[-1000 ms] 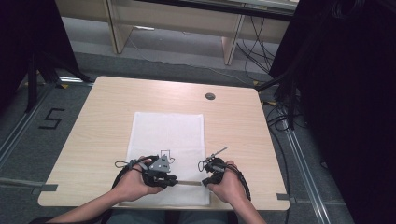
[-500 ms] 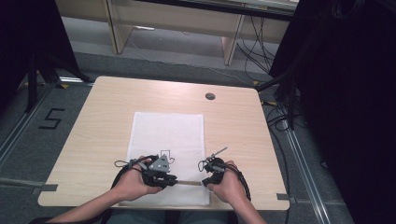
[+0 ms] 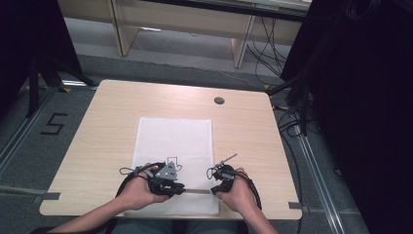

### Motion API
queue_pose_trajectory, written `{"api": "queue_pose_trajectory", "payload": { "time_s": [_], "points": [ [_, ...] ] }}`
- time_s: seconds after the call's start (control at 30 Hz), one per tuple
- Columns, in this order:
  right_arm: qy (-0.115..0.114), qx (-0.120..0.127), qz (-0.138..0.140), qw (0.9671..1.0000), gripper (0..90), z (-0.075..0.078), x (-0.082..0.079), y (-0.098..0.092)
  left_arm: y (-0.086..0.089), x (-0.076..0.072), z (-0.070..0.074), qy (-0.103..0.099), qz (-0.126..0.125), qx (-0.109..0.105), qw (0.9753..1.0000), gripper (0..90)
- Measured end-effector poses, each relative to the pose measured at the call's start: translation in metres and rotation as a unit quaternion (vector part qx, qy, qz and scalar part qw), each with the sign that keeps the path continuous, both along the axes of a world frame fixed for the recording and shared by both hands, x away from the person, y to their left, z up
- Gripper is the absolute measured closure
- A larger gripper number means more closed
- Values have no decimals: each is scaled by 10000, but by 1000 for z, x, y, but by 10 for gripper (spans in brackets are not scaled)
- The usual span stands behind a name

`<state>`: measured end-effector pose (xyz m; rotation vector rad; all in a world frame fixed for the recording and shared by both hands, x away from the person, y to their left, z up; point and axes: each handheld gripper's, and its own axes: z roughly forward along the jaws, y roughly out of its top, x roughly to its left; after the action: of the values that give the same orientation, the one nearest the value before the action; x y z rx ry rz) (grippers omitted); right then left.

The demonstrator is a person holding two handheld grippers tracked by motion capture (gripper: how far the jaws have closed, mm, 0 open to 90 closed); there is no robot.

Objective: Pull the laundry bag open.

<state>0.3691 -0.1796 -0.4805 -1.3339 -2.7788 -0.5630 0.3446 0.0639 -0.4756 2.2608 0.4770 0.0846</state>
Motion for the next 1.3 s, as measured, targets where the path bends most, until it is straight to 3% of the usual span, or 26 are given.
{"api": "queue_pose_trajectory", "payload": {
  "time_s": [0.23,0.43,0.53,0.9,0.93,1.3],
  "points": [
    [5,7,-15,10000,900,0,0,0,6,0,0,73,39,-48,10000,816],
    [0,-3,-31,10000,900,0,0,0,7,1,1,-16,-10,-4,10000,815],
    [2,-2,-3,10000,900,0,0,0,8,-1,0,68,38,-96,9999,815],
    [16,-5,-21,10000,900,0,0,0,11,0,2,24,-16,-12,10000,815],
    [-2,-8,-3,10000,900,0,0,0,12,0,2,110,45,-117,9999,815],
    [7,-13,-2,10000,900,0,0,0,16,-1,3,31,-7,-20,10000,815]
  ]
}}
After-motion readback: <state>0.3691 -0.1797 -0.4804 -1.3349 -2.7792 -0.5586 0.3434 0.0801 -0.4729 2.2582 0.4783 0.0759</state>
